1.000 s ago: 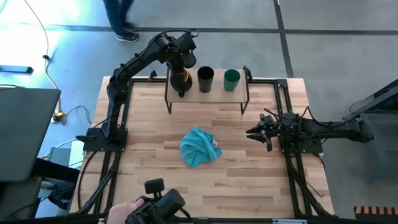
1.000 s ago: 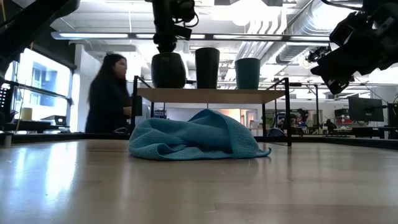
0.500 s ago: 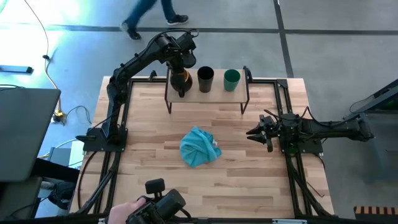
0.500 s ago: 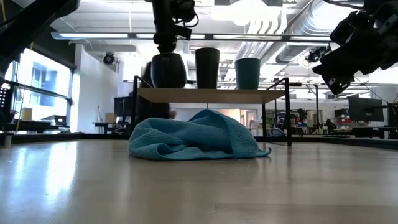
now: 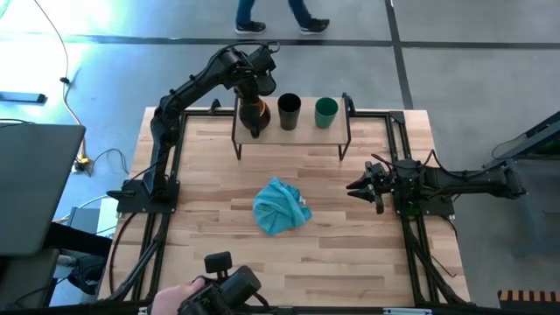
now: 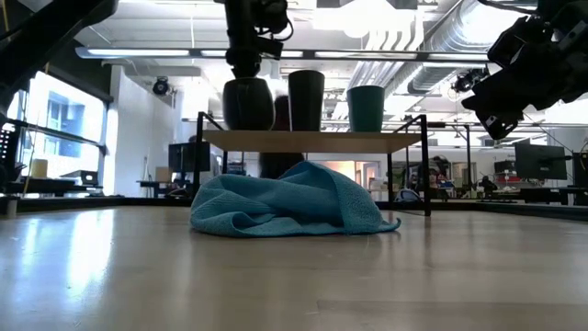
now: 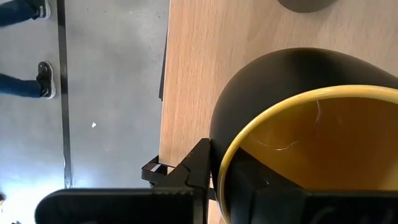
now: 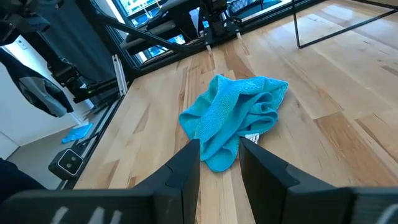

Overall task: Stack small to large cups/mugs on shelf
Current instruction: Put the black mug on the shelf

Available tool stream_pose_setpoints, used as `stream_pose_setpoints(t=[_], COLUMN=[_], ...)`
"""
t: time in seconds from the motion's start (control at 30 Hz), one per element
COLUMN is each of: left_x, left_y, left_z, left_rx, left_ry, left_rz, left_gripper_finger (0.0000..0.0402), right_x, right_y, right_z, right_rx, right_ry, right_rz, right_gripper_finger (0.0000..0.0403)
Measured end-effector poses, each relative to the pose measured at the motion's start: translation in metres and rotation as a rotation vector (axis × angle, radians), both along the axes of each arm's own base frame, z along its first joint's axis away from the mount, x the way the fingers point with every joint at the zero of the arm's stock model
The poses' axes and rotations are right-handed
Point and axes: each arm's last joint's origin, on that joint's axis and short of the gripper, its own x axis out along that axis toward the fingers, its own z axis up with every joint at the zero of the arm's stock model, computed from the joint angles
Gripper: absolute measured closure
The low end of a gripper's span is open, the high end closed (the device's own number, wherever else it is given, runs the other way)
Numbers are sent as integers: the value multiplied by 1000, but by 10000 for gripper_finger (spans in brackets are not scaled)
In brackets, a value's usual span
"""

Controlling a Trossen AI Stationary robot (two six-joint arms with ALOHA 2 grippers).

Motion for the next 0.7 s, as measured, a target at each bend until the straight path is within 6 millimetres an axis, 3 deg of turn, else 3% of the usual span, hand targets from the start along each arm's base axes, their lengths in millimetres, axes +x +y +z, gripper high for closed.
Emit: stream_pose_setpoints(t=[0.7], left_x=[8], left_y=[5], left_z=[-12], left_rx=[4], left_ry=[34], left_rz=[2], left_gripper_finger=[380], right_x=[0], right_y=[0], right_z=[0], right_rx=[15], right_ry=[5], right_rz=[2], right_gripper_finger=[299])
